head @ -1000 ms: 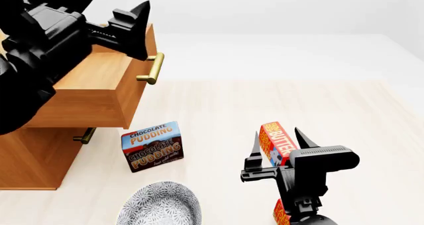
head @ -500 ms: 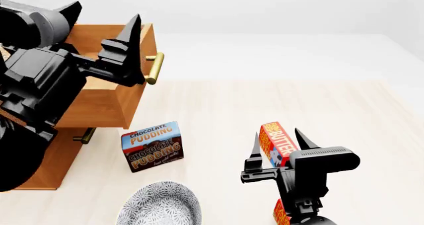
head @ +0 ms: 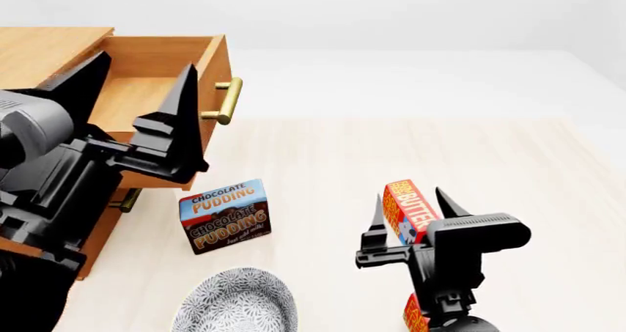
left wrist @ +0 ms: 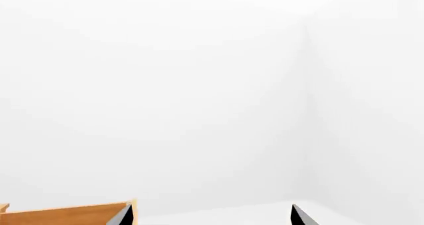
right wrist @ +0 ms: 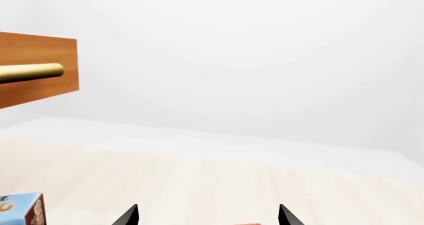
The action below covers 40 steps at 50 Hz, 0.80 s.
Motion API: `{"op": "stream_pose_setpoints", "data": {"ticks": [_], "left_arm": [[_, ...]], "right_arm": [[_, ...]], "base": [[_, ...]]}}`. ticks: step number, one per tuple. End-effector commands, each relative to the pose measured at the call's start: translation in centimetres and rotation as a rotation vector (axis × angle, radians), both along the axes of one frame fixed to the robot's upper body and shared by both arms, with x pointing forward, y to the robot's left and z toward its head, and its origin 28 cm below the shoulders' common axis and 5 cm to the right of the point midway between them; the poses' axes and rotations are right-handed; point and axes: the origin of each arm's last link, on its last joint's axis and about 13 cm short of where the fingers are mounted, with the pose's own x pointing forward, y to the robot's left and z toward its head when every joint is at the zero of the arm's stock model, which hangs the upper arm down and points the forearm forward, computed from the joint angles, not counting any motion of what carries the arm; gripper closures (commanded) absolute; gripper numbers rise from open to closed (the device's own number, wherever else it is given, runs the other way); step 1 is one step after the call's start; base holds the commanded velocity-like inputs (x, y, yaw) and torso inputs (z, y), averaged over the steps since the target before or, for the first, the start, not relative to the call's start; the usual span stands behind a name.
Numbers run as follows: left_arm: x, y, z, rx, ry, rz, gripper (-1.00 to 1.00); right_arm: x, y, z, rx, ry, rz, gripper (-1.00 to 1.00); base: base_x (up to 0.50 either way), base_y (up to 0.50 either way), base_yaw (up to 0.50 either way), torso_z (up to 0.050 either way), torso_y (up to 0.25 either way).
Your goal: Put the butter at the front in the top drawer of the cabinet and close it.
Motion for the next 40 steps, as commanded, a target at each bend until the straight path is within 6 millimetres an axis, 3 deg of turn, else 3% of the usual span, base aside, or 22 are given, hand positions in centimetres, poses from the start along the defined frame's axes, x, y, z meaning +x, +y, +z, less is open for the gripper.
{"op": "stream_pose_setpoints", "data": {"ticks": [1,21,40], "left_arm": [[-1.6,-0.3,-1.3,-0.042,0.009,-0.011,-1.0],[-1.9,-0.2,-1.9,-0.068,0.008,-0.019,-1.0],[-2.2,-0.2,-2.2,-0.076,0.017,-0.021,-1.0]], "right_arm": [[0.3,-0.5,0.6,-0.001,0.025,-0.006,-1.0],[2.7,-4.5,4.4,0.028,0.153,0.074,-1.0],[5.2,-7.0,5.7,0.048,0.301,0.143,-1.0]], "base": [[0.0,0.0,0.0,0.0,0.0],[0.0,0.0,0.0,0.0,0.0],[0.0,0.0,0.0,0.0,0.0]]}}
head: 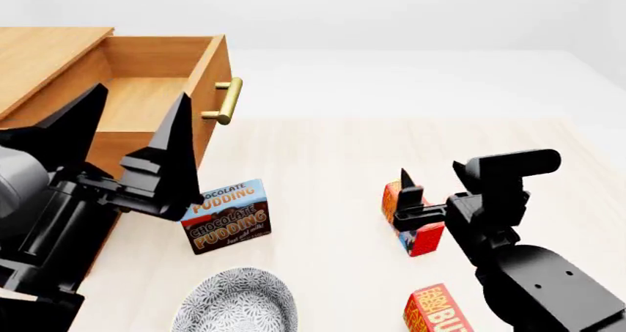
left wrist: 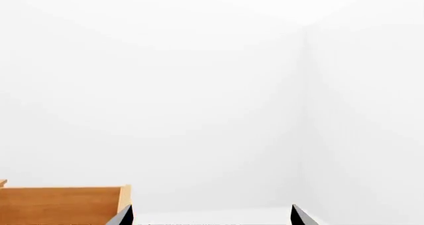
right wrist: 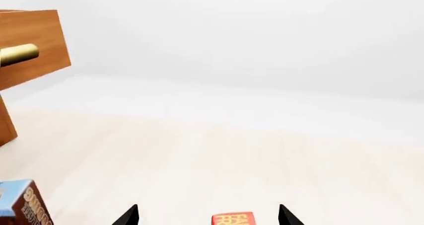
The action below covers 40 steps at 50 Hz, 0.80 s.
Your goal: Put the butter at the front in the top drawer of the cabinet and close it.
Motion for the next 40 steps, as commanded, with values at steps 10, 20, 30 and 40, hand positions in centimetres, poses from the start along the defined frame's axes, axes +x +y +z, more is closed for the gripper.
{"op": "stream_pose_setpoints", "data": {"ticks": [10,20,30,40], "left_arm": [[-0.2,0.0,-0.5,-0.005,0.013,-0.003,-1.0],[-0.4,0.1,-0.7,-0.012,0.017,-0.001,-1.0],[-0.5,0.0,-0.8,-0.018,0.02,-0.004,-1.0],[-0.6,0.0,-0.8,-0.023,0.025,-0.007,-1.0]], "right_arm": [[3.2,-2.1,0.0,-0.016,0.138,0.024,-1.0],[4.6,-2.4,-0.9,-0.059,0.173,0.001,-1.0],[6.0,-2.6,-1.5,-0.084,0.203,0.001,-1.0],[7.0,-2.5,-1.8,-0.107,0.234,0.009,-1.0]], "base": [[0.0,0.0,0.0,0.0,0.0],[0.0,0.0,0.0,0.0,0.0],[0.0,0.0,0.0,0.0,0.0],[0.0,0.0,0.0,0.0,0.0]]}}
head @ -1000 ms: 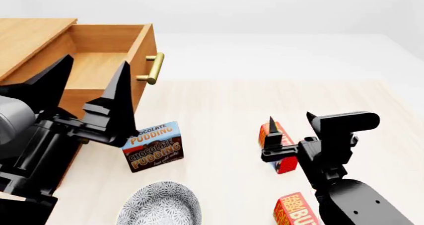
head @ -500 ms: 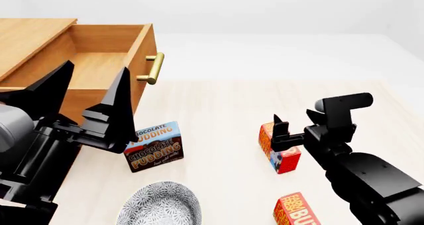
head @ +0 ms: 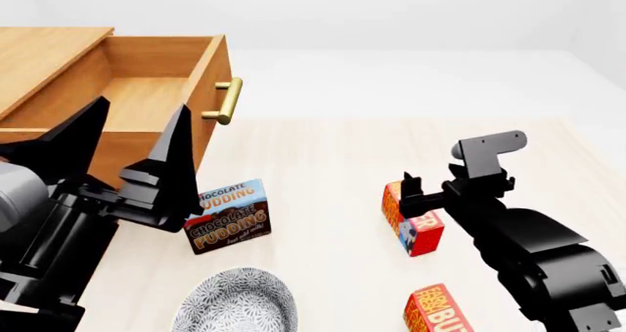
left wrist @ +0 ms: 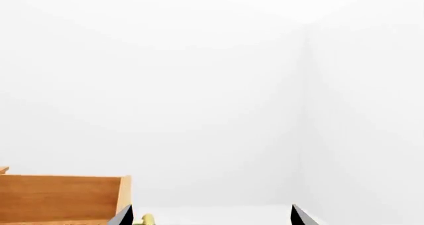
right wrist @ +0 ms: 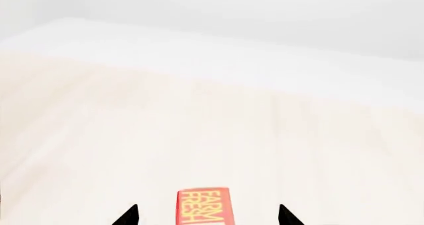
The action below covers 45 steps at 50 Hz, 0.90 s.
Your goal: Put the butter at the front in the top drawer of the cabinet and close it.
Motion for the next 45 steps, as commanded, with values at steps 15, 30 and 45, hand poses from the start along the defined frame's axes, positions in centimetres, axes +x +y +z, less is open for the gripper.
{"op": "stream_pose_setpoints", "data": {"ticks": [15,30,45], "left_arm": [[0.0,0.0,0.0,-0.009,0.011,-0.005,-1.0],[0.1,-0.1,-0.4,-0.014,0.019,-0.012,-1.0],[0.0,-0.1,-0.5,-0.016,0.024,-0.014,-1.0]], "right_arm": [[2.3,-0.2,-0.7,-0.039,0.076,0.006,-1.0],[3.2,-0.1,-1.6,-0.056,0.127,0.008,-1.0],[3.5,-0.3,-2.7,-0.059,0.168,-0.003,-1.0]], "base": [[0.0,0.0,0.0,0.0,0.0],[0.0,0.0,0.0,0.0,0.0],[0.0,0.0,0.0,0.0,0.0]]}}
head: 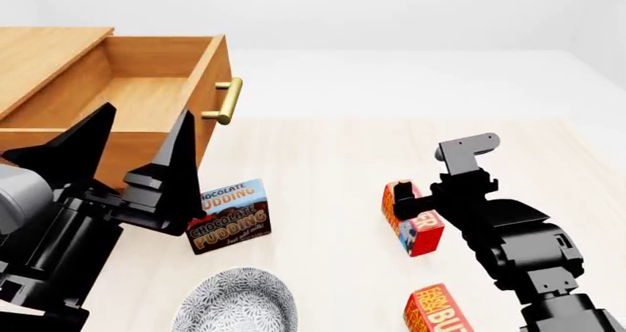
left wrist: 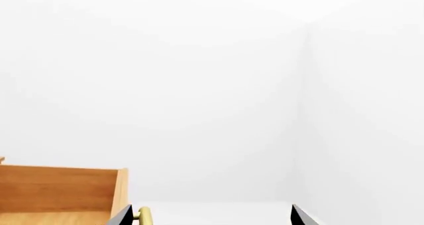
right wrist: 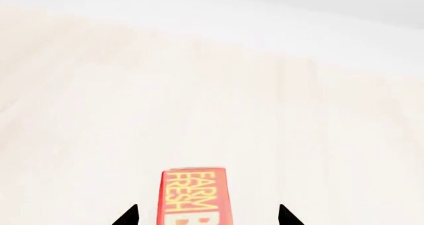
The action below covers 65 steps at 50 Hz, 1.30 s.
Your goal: Put the butter at the front in the top drawer of the cabinet and close it.
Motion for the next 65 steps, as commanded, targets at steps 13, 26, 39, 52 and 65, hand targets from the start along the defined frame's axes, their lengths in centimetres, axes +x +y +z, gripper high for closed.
{"op": "stream_pose_setpoints", "data": {"ticks": [13,26,39,52,65], "left_arm": [[0.0,-0.1,-0.3,-0.005,0.011,-0.003,-1.0],[0.0,-0.1,-0.4,-0.01,0.014,-0.006,-1.0],[0.0,0.0,-0.5,-0.011,0.016,-0.007,-1.0],[0.0,-0.1,-0.6,-0.012,0.019,-0.008,-1.0],[0.1,-0.1,-0.7,-0.011,0.023,-0.009,-1.0]], "right_arm": [[0.2,0.0,-1.6,0.008,0.066,0.0,-1.0],[0.1,-0.1,-2.3,0.006,0.09,-0.002,-1.0],[-0.1,-0.2,-3.1,0.014,0.116,-0.009,-1.0],[-0.3,-0.1,-3.8,0.023,0.14,-0.007,-1.0],[-0.4,-0.2,-4.3,0.022,0.158,-0.015,-1.0]], "base": [[0.0,0.0,0.0,0.0,0.0],[0.0,0.0,0.0,0.0,0.0],[0.0,0.0,0.0,0.0,0.0],[0.0,0.0,0.0,0.0,0.0],[0.0,0.0,0.0,0.0,0.0]]}}
